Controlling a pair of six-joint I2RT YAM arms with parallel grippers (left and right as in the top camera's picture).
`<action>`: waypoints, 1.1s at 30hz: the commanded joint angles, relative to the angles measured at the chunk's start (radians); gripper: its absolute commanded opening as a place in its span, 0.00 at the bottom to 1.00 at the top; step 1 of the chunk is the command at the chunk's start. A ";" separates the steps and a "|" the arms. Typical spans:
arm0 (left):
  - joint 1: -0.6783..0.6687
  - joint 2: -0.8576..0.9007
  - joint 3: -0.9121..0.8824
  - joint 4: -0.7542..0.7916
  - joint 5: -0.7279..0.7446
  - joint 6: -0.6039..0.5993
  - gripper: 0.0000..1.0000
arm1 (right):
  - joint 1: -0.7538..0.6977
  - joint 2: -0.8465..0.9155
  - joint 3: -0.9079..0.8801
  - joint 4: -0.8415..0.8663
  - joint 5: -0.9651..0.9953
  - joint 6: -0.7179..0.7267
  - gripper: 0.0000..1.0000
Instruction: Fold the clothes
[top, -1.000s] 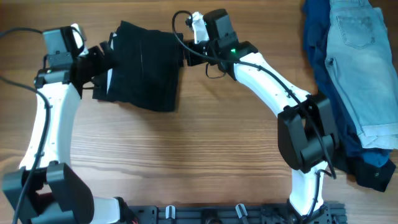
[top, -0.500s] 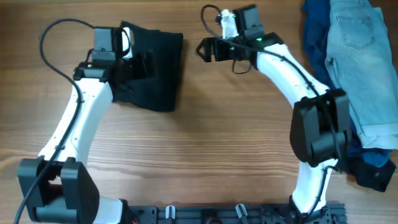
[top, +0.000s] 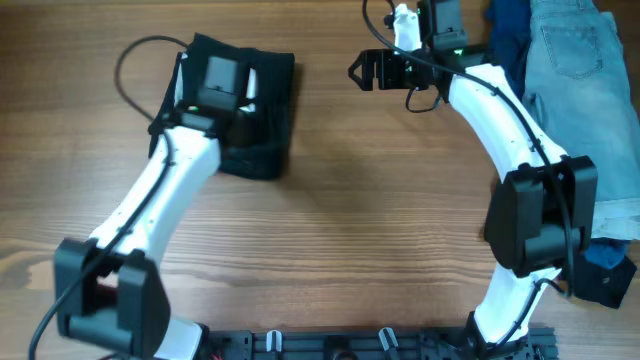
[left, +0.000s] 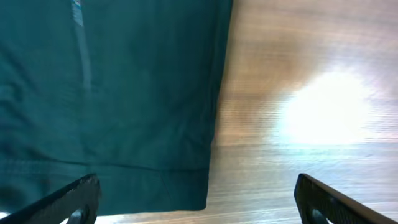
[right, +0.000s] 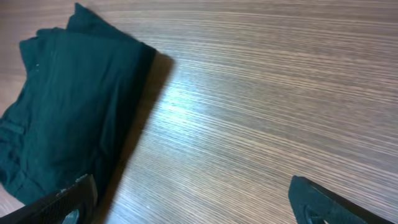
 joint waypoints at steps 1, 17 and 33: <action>-0.055 0.097 -0.001 0.000 -0.089 -0.024 0.99 | -0.020 -0.018 0.012 -0.001 0.014 0.005 1.00; -0.107 0.332 -0.001 0.018 -0.291 -0.028 0.52 | -0.024 -0.018 0.012 0.024 0.014 0.003 1.00; 0.134 0.333 -0.001 0.056 -0.582 -0.027 0.04 | -0.024 -0.018 0.012 0.050 0.014 0.003 1.00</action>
